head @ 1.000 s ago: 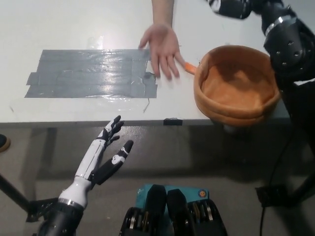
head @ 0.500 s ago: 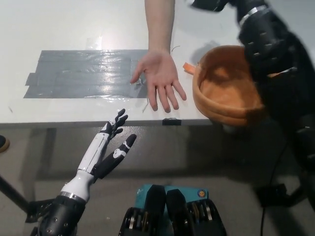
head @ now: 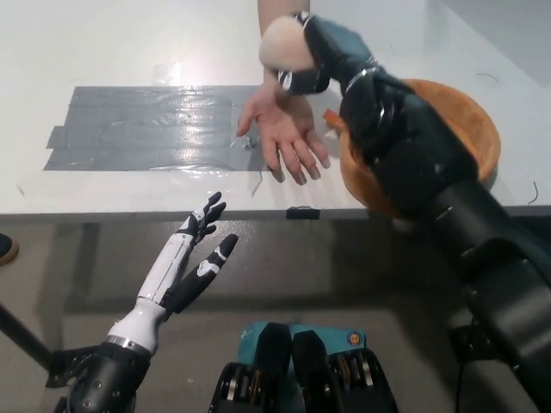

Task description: An emotional support dumpling is kept in a soft plate infront in the middle of the desk infront of the robot. The robot extends its right arm to pick up the dumpling and hands it to a person

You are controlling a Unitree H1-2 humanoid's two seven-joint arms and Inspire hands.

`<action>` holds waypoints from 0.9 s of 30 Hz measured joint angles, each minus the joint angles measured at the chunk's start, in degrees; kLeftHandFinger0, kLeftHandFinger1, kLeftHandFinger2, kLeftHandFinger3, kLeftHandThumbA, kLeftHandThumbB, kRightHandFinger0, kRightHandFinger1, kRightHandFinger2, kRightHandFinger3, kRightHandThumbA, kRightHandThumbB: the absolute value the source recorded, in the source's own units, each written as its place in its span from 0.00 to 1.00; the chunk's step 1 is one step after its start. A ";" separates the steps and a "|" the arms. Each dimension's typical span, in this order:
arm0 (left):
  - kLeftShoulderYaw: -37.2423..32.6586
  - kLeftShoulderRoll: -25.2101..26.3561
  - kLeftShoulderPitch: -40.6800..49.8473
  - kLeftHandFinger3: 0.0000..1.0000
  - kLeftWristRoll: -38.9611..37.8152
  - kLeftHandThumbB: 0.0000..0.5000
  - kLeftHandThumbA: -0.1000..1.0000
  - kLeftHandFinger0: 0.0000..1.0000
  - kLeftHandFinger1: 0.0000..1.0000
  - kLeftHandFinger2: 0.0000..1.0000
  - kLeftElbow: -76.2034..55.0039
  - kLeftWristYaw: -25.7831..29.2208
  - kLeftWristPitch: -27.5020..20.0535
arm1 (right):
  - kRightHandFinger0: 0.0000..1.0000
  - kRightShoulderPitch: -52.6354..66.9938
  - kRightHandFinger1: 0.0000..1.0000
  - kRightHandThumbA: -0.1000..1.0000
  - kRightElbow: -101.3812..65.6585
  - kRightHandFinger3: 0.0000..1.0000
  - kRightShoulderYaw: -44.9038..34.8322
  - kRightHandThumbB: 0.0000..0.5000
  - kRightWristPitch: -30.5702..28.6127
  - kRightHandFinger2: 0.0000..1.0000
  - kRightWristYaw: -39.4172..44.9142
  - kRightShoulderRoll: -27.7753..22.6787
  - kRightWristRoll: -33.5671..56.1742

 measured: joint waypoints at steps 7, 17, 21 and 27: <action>-0.02 0.00 -0.07 1.00 -0.01 0.00 0.81 0.98 1.00 1.00 0.02 -0.21 -0.05 | 1.00 0.19 1.00 0.65 2.94 1.00 1.60 0.96 -0.17 1.00 1.91 0.57 0.13; -0.08 0.02 -0.21 1.00 0.19 0.00 0.77 0.97 1.00 1.00 0.09 -0.33 -0.08 | 1.00 0.25 1.00 0.89 0.75 1.00 3.98 1.00 2.76 1.00 11.36 -0.60 0.53; -0.09 0.02 -0.23 1.00 0.20 0.00 0.76 0.96 1.00 1.00 0.10 -0.34 -0.12 | 1.00 0.27 1.00 1.00 -1.78 1.00 2.90 1.00 2.86 1.00 12.22 -1.77 1.03; -0.12 0.02 -0.24 1.00 0.34 0.00 0.76 0.97 1.00 1.00 0.09 -0.34 -0.12 | 1.00 0.33 1.00 1.00 -11.71 1.00 -1.51 1.00 2.81 1.00 13.07 -4.62 2.98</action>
